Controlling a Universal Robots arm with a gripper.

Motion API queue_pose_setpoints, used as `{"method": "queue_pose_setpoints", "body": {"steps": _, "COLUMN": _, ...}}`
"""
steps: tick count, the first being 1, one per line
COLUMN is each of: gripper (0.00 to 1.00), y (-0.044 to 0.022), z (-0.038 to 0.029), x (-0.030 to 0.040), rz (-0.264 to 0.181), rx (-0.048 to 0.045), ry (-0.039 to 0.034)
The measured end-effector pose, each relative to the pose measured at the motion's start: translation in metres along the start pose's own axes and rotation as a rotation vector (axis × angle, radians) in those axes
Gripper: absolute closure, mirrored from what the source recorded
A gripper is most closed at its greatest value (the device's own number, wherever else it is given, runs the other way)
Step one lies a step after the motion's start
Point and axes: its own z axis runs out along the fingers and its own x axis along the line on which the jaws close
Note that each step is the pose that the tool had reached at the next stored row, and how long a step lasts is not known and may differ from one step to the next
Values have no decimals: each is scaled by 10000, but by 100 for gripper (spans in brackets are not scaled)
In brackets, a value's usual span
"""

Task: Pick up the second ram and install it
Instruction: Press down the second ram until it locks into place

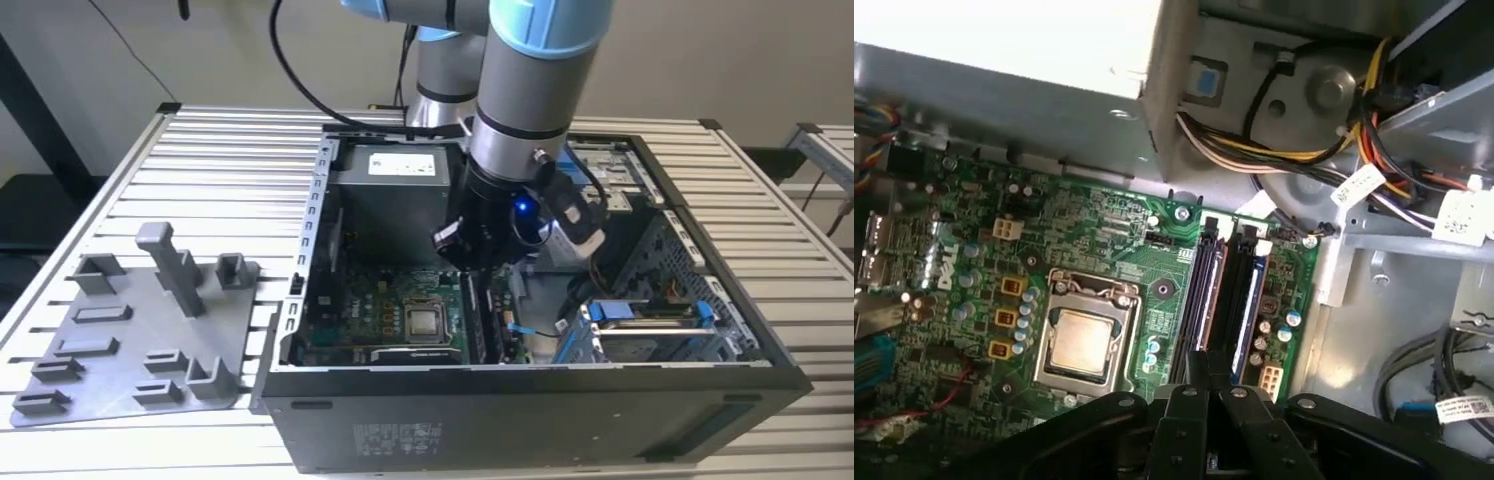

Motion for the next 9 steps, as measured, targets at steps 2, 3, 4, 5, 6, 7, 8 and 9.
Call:
{"method": "queue_pose_setpoints", "body": {"steps": 2, "gripper": 89, "y": 0, "z": 1, "x": 0, "rz": -360, "rx": -1, "ry": 1}}
{"method": "queue_pose_setpoints", "body": {"steps": 3, "gripper": 89, "y": 0, "z": 1, "x": 0, "rz": -545, "rx": -3, "ry": 4}}
{"method": "queue_pose_setpoints", "body": {"steps": 4, "gripper": 89, "y": 0, "z": 1, "x": 0, "rz": -726, "rx": -4, "ry": 7}}
{"method": "queue_pose_setpoints", "body": {"steps": 5, "gripper": 89, "y": 0, "z": 2, "x": 0, "rz": -910, "rx": -6, "ry": 10}}
{"method": "queue_pose_setpoints", "body": {"steps": 6, "gripper": 89, "y": 0, "z": 3, "x": 0, "rz": -1090, "rx": -7, "ry": 15}}
{"method": "queue_pose_setpoints", "body": {"steps": 7, "gripper": 89, "y": 0, "z": 3, "x": 0, "rz": -1269, "rx": -8, "ry": 18}}
{"method": "queue_pose_setpoints", "body": {"steps": 8, "gripper": 89, "y": 0, "z": 4, "x": 0, "rz": -1450, "rx": -10, "ry": 22}}
{"method": "queue_pose_setpoints", "body": {"steps": 9, "gripper": 89, "y": 0, "z": 5, "x": 0, "rz": -1635, "rx": -12, "ry": 26}}
